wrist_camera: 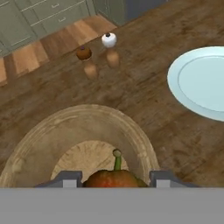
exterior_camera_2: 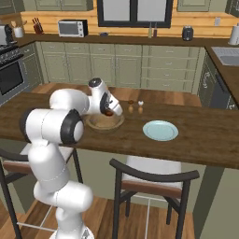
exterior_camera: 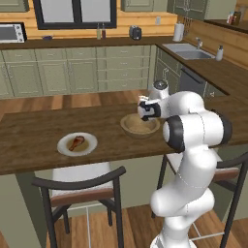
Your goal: Pick the chicken drumstick and bell pepper from their plates and place them in the bowl. Then put the bowl in the fridge.
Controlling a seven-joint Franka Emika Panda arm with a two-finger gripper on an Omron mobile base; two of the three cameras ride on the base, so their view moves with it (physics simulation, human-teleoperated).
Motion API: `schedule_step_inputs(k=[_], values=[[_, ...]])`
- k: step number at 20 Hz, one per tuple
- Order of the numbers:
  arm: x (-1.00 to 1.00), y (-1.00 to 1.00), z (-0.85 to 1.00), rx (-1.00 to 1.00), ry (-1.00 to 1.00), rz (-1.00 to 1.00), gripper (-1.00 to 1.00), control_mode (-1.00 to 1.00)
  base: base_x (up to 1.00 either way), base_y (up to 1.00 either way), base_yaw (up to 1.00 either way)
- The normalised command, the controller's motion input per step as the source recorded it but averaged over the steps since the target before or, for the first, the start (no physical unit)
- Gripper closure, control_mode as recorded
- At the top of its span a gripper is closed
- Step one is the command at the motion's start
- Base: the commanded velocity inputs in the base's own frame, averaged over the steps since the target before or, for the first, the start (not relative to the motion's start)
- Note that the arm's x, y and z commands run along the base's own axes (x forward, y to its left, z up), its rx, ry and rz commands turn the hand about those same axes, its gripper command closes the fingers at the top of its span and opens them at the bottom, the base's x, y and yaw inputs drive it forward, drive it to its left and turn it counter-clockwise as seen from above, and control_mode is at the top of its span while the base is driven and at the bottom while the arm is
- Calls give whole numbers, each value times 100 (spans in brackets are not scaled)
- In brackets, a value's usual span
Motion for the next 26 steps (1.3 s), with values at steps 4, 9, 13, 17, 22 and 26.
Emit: schedule_step_inputs(k=[4, 9, 13, 17, 22, 26], values=[[6, 48, -35, 0, 9, 0, 100, -100, 0, 0, 0], [14, 2, -23, 3, 15, 0, 100, -100, 0, 0, 0], [0, 0, -17, 5, 18, 0, 100, -100, 0, 0, 0], [0, 4, -10, 4, 17, 0, -100, -100, 0, 0, 0], [0, 0, -3, 2, 8, 1, -100, -100, 0, 0, 0], [0, 8, -6, 0, 1, 1, -100, -100, 0, 0, 0]])
